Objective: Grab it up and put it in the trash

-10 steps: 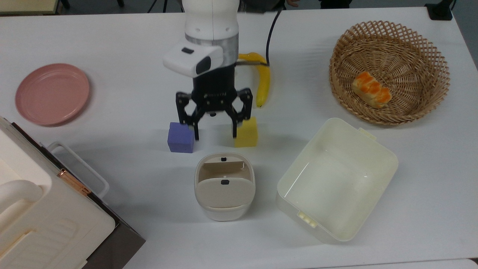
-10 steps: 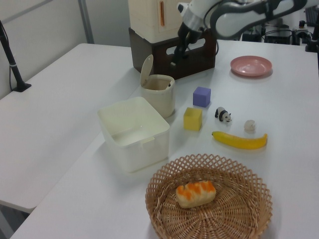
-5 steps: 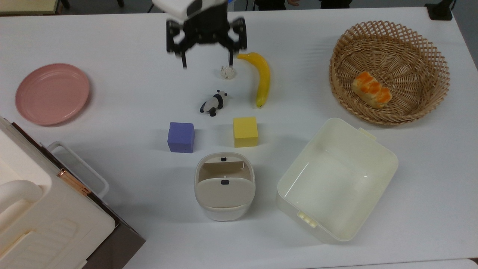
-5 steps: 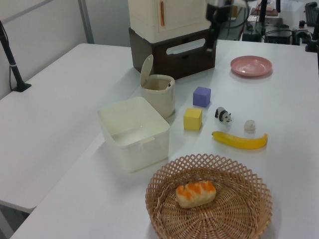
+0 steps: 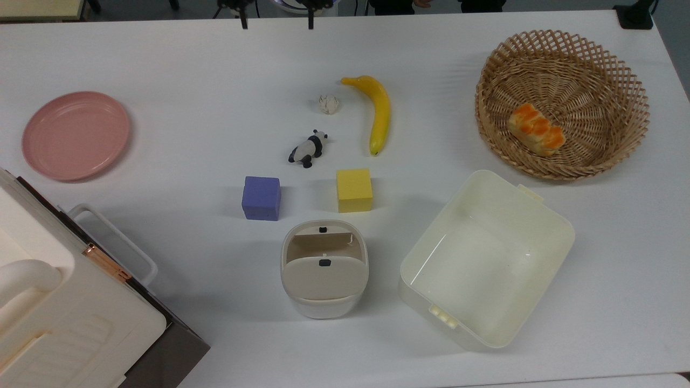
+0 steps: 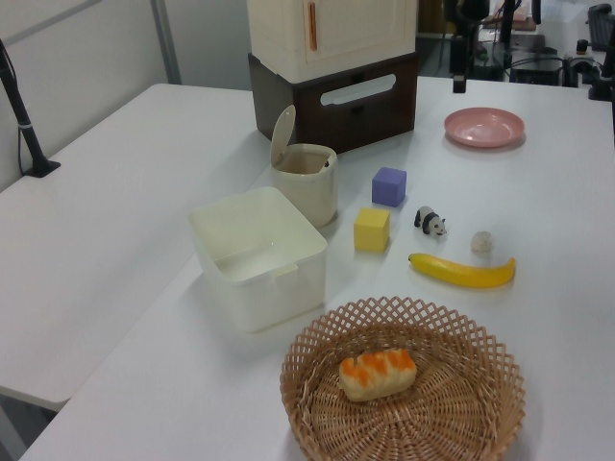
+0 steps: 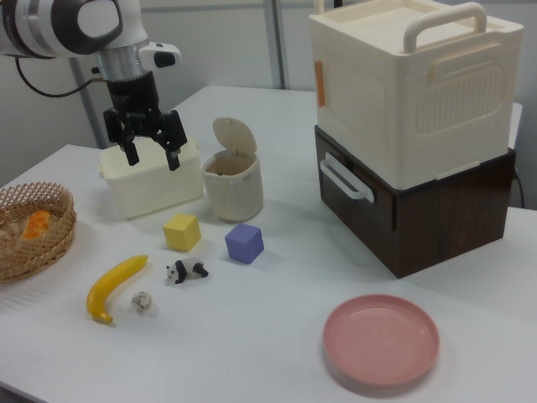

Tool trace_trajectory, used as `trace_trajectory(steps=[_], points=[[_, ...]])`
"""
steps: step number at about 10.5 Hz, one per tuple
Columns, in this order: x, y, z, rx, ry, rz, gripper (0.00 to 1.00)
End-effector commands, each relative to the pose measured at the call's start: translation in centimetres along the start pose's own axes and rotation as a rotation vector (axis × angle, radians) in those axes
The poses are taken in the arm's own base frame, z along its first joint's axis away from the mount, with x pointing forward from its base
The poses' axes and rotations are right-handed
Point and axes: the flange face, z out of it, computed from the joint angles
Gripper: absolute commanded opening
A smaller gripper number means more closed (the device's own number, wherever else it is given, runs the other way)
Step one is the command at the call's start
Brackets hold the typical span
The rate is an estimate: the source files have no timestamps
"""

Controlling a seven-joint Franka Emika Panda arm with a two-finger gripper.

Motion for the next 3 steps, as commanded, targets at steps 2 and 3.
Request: trace_trajectory(steps=[2,3], points=[[-1.89,0.82,-0.53,-0.011,-0.025,0.017,1.0],[-1.9,0.91,-0.88,-0.009,-0.024,0.002,1.0]])
